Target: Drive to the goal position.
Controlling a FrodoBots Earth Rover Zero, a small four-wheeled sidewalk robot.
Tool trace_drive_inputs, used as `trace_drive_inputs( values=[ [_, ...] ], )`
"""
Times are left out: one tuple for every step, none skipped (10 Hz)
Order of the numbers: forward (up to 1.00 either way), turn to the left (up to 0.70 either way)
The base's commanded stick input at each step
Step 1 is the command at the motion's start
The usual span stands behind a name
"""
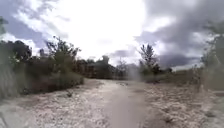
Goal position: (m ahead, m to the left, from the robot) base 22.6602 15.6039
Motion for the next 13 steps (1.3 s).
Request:
trace_drive_inputs(
  values=[
    [0.69, 0.01],
    [0.69, 0.01],
    [0.69, 0.01],
    [0.69, 0.01],
    [0.69, 0.01],
    [0.69, 0.01],
    [0.69, 0.01],
    [0.69, 0.01],
    [0.69, 0.01],
    [0.69, 0.01],
    [0.69, 0.01],
    [0.69, 0.01],
    [0.69, 0.01]
  ],
)
